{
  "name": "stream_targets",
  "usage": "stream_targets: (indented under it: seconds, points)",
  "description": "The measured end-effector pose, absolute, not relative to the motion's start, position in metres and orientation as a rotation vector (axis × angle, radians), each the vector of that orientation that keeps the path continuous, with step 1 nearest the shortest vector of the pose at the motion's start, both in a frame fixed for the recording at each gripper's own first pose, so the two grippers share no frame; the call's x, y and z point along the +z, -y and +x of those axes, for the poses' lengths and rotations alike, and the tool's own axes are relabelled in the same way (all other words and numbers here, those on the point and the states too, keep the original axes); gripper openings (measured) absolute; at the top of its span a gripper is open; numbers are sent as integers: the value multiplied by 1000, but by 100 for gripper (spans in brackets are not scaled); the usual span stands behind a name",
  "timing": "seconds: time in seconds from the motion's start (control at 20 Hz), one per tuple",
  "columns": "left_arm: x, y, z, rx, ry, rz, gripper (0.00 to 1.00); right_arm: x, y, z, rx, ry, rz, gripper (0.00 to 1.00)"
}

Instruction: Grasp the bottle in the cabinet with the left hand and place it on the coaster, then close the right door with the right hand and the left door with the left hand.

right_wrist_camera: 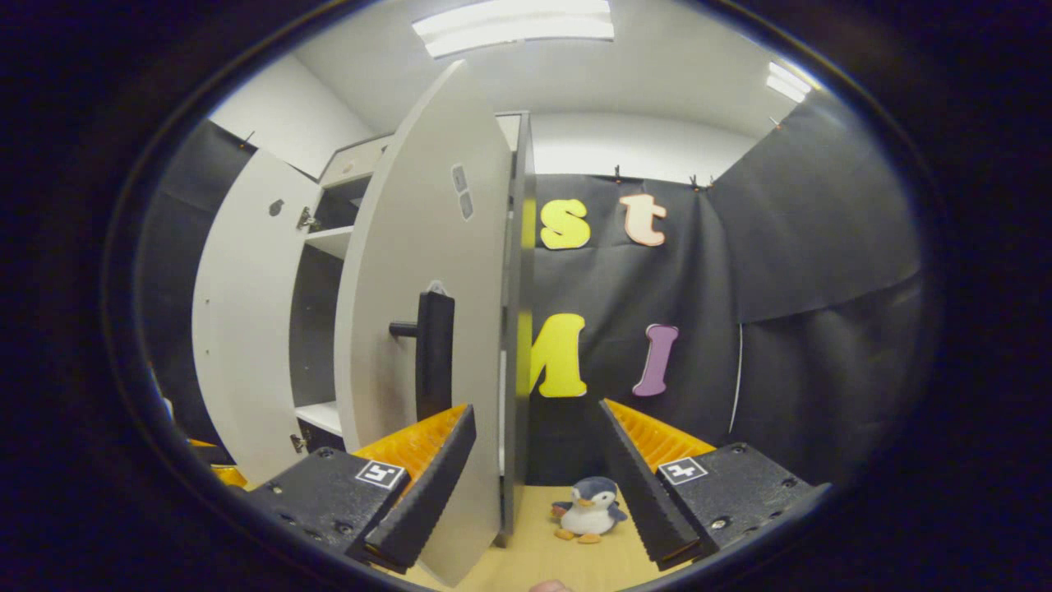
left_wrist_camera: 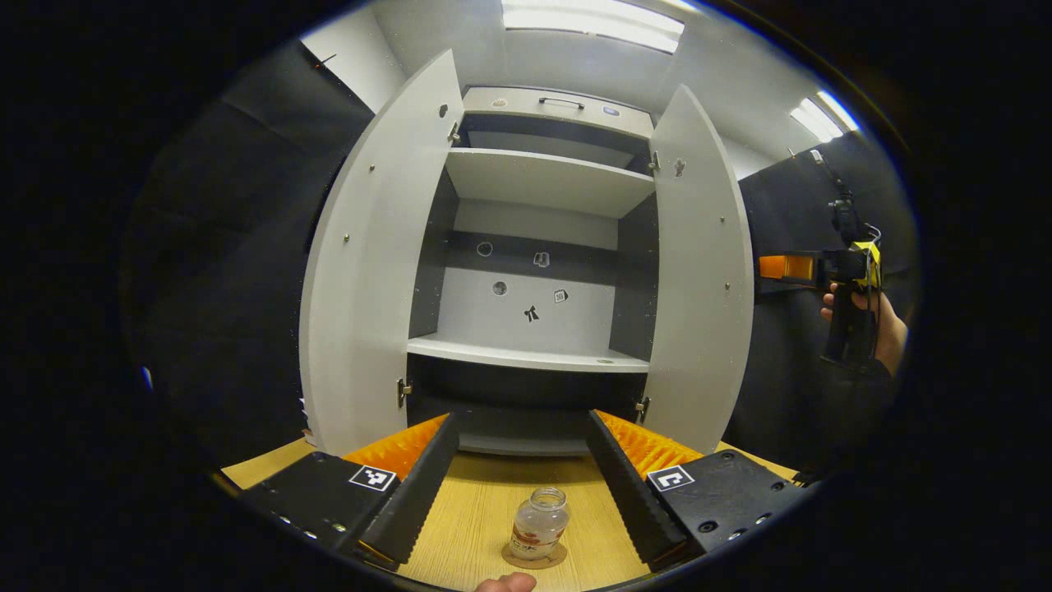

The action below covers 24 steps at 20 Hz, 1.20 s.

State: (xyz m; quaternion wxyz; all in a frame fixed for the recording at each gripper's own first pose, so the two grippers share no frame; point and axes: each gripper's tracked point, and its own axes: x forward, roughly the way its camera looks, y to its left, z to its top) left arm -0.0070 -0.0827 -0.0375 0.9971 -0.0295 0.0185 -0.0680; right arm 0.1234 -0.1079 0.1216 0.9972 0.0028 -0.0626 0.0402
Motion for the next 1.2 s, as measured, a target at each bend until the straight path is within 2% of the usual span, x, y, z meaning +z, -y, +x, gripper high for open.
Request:
stream_targets:
  seconds: [0.05, 0.25, 0.3, 0.45, 0.6, 0.65, 0.7, 0.8, 1.05, 1.1, 1.15, 1.2]
  points:
    - [-39, 78, -9, -125, -40, -59, 95, 120, 95, 126, 112, 112, 18, 98]
    - [-42, 56, -15, -77, -47, -39, 95, 120, 59, 145, 192, 109, 61, 94]
    - [-42, 51, -18, -61, -47, -36, 95, 120, 50, 151, 206, 108, 78, 97]
    - [-45, 40, -23, -25, -55, -54, 95, 119, 24, 166, 255, 108, 102, 97]
    - [-42, 30, -25, 5, -52, -56, 95, 120, 13, 179, 252, 120, 94, 98]
    - [-40, 26, -24, 12, -48, -53, 95, 122, 12, 179, 255, 126, 93, 94]
    - [-37, 22, -23, 18, -41, -48, 95, 124, 13, 177, 252, 137, 90, 98]
    - [-30, 13, -23, 34, -27, -35, 94, 129, 17, 168, 243, 153, 81, 100]
    - [-10, 9, -22, 39, 6, -32, 95, 130, 34, 127, 185, 197, 52, 97]
    - [-7, 11, -22, 35, 12, -34, 91, 122, 33, 118, 174, 196, 58, 94]
    - [-3, 12, -22, 34, 21, -38, 95, 114, 32, 109, 166, 189, 64, 94]
    - [1, 14, -21, 28, 28, -44, 95, 103, 32, 100, 155, 181, 68, 97]
